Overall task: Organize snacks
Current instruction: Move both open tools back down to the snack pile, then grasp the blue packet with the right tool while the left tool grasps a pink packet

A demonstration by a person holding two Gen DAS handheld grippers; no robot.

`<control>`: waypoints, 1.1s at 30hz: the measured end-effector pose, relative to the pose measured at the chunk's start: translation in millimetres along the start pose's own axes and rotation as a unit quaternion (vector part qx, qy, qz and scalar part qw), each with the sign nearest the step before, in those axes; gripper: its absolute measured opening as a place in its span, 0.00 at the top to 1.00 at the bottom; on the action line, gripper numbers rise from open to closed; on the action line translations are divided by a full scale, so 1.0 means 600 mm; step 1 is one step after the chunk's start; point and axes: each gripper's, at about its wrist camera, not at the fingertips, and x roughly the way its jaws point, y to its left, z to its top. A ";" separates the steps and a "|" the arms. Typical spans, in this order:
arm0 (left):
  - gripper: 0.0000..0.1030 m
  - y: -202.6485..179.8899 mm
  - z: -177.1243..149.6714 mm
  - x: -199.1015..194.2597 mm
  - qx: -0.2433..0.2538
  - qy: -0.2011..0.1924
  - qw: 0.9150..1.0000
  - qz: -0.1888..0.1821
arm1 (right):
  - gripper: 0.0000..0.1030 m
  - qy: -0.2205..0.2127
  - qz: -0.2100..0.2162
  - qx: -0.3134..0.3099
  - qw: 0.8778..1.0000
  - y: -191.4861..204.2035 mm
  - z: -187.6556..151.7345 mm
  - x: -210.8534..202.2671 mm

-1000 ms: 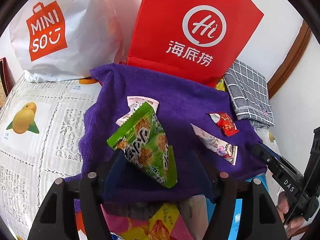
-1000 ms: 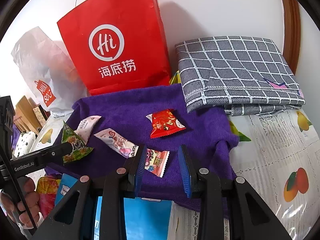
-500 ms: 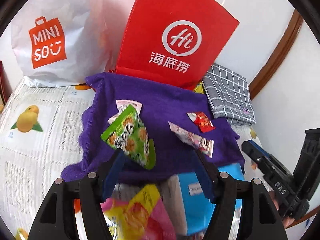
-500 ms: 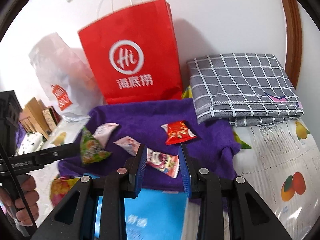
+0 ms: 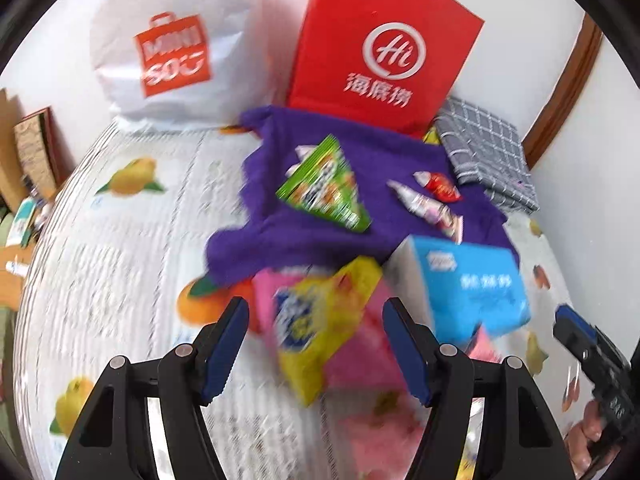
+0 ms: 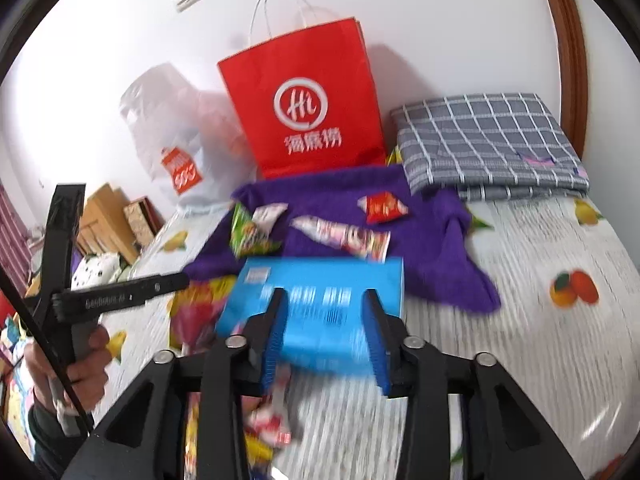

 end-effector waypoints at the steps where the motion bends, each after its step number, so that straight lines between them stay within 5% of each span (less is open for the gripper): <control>1: 0.35 0.005 -0.011 -0.005 -0.001 0.000 1.000 0.002 | 0.59 0.005 0.000 -0.004 1.000 0.002 -0.010 -0.003; 7: 0.35 0.019 -0.066 -0.020 -0.002 0.008 1.000 0.017 | 0.59 0.050 -0.003 -0.008 0.999 0.006 -0.089 -0.018; 13: 0.35 0.022 -0.107 -0.020 -0.007 0.021 1.000 0.018 | 0.58 0.082 0.037 -0.009 0.996 0.015 -0.149 -0.036; 20: 0.35 0.028 -0.135 -0.027 -0.020 0.033 0.999 0.004 | 0.38 0.095 0.086 -0.076 0.989 0.061 -0.187 -0.041; 33: 0.35 0.036 -0.146 -0.041 -0.029 0.036 0.999 -0.010 | 0.28 0.123 0.053 -0.199 0.971 0.118 -0.229 0.006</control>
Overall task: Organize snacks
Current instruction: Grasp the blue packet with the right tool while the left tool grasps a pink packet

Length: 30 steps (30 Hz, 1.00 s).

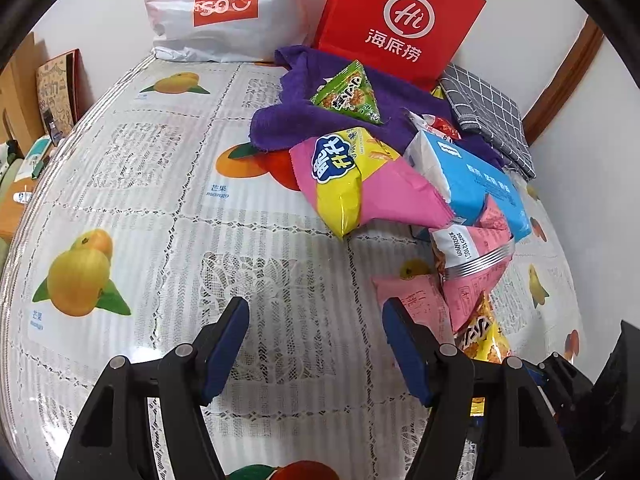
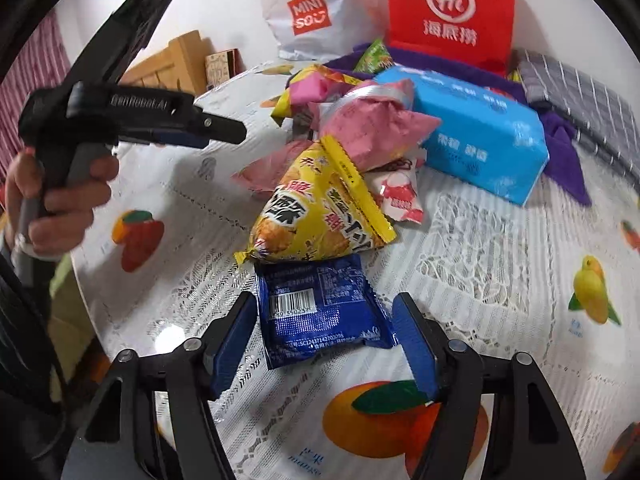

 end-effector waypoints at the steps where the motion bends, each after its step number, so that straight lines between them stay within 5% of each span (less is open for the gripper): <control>1: 0.35 -0.002 0.000 0.000 0.001 0.000 1.000 -0.001 | 0.28 -0.001 -0.009 -0.008 1.000 0.005 -0.001 0.002; 4: 0.35 -0.009 -0.003 0.001 0.005 0.002 1.000 -0.009 | 0.28 -0.015 -0.022 -0.009 1.000 0.007 -0.002 0.003; 6: 0.35 -0.015 -0.006 0.004 0.010 0.004 1.000 -0.016 | 0.42 -0.026 -0.029 0.011 0.999 -0.001 -0.005 0.001; 9: 0.35 -0.027 -0.009 0.010 0.016 0.009 1.000 -0.026 | 0.47 -0.041 -0.032 0.050 0.997 -0.019 -0.009 -0.006; 16: 0.35 -0.070 -0.007 0.039 0.032 0.020 0.998 -0.045 | 0.48 -0.046 -0.071 0.075 0.994 -0.037 -0.034 -0.028; 19: 0.35 -0.090 -0.005 0.048 0.046 0.016 0.998 -0.033 | 0.48 -0.046 -0.101 0.092 0.990 -0.061 -0.042 -0.039; 24: 0.32 -0.112 -0.009 0.056 0.096 -0.001 0.995 0.039 | 0.48 -0.055 -0.122 0.126 0.983 -0.112 -0.039 -0.051; 30: 0.32 -0.091 -0.003 0.052 0.090 0.006 0.995 0.033 | 0.47 -0.062 -0.137 0.135 0.979 -0.143 -0.031 -0.054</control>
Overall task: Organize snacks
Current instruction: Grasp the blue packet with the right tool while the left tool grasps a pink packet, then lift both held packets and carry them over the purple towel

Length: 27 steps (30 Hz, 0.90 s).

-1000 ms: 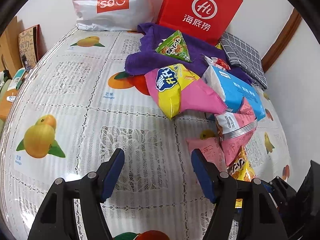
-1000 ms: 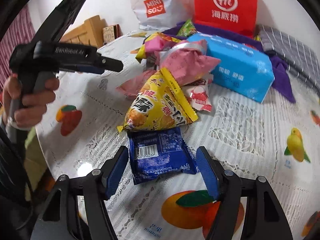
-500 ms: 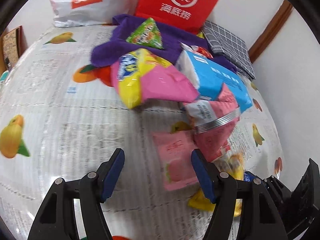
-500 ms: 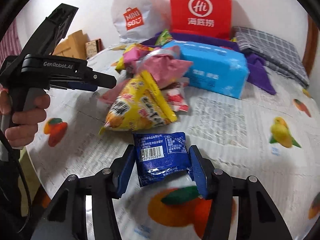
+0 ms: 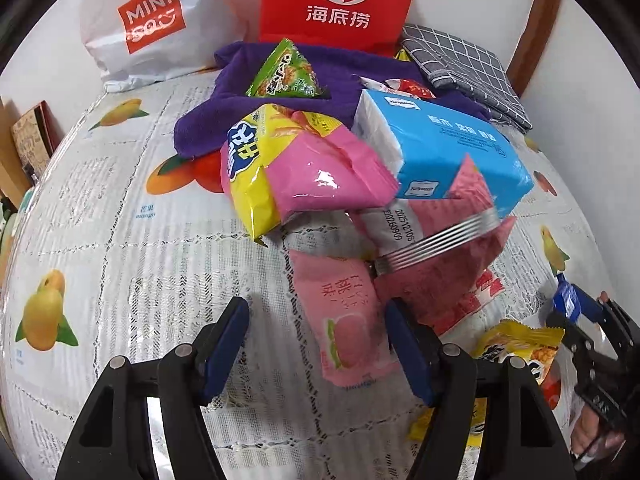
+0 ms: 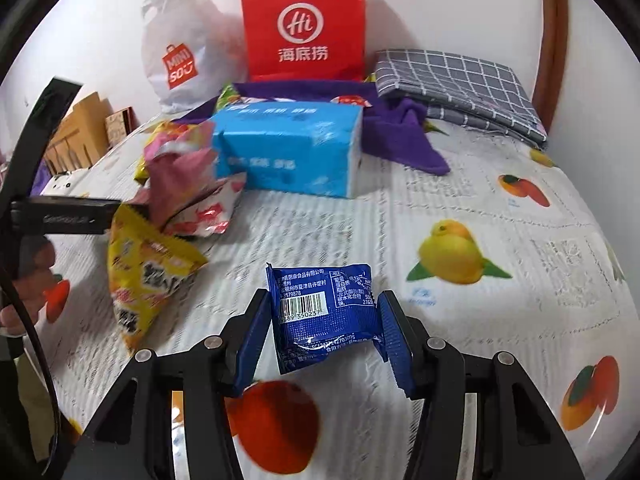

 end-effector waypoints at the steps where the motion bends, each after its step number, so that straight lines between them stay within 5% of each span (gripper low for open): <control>1: 0.32 -0.001 0.000 0.001 0.003 -0.003 1.000 0.002 | 0.47 0.000 -0.001 0.000 1.000 -0.001 0.003 0.003; 4: 0.33 -0.010 -0.004 0.007 0.020 -0.013 1.000 0.018 | 0.47 0.002 -0.009 0.008 1.000 -0.006 0.013 0.016; 7: 0.31 -0.025 -0.007 0.011 0.054 -0.029 0.995 0.074 | 0.47 0.010 -0.004 0.017 1.000 -0.011 0.020 0.031; 14: 0.35 -0.006 -0.003 0.011 0.029 -0.028 0.998 0.056 | 0.47 0.014 -0.002 0.023 1.000 -0.014 0.020 0.039; 19: 0.56 -0.008 -0.002 0.010 0.024 -0.037 0.997 0.062 | 0.47 0.015 -0.003 0.021 1.000 -0.014 0.021 0.041; 27: 0.59 -0.001 -0.009 -0.035 0.024 -0.040 0.998 0.049 | 0.48 0.014 -0.002 0.025 1.000 -0.016 0.035 0.026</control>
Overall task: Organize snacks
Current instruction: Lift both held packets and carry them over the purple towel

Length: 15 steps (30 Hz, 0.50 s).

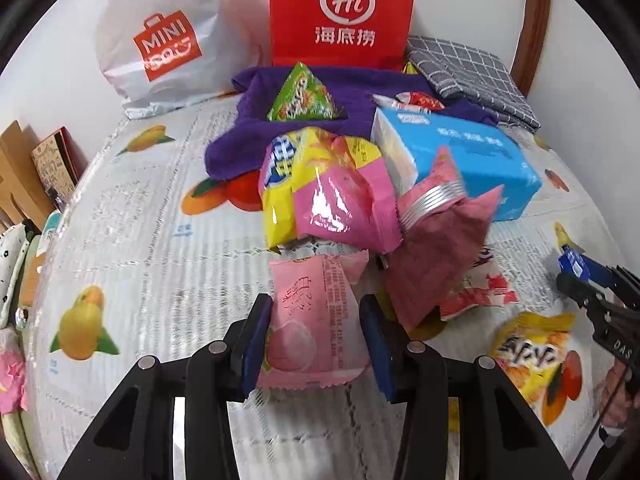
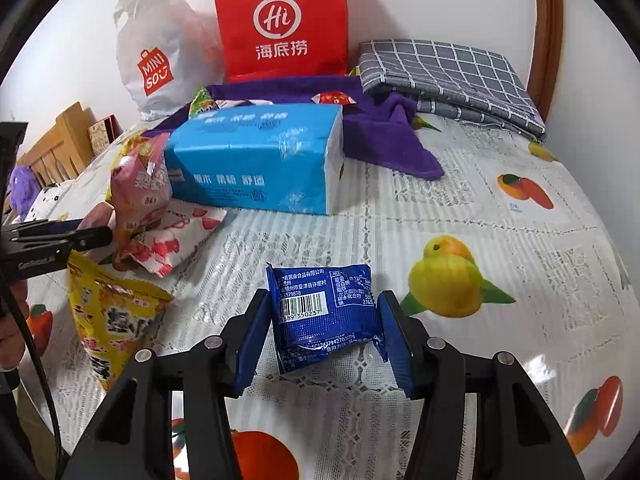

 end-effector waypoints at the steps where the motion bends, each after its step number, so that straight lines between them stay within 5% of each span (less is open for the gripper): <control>1: 0.59 0.000 0.003 -0.010 0.001 -0.002 1.000 -0.003 | 0.48 -0.002 0.003 0.001 1.000 0.000 0.005 -0.005; 15: 0.58 -0.022 0.143 -0.087 0.022 -0.032 0.998 -0.057 | 0.48 -0.064 0.024 0.001 0.998 0.050 0.157 -0.076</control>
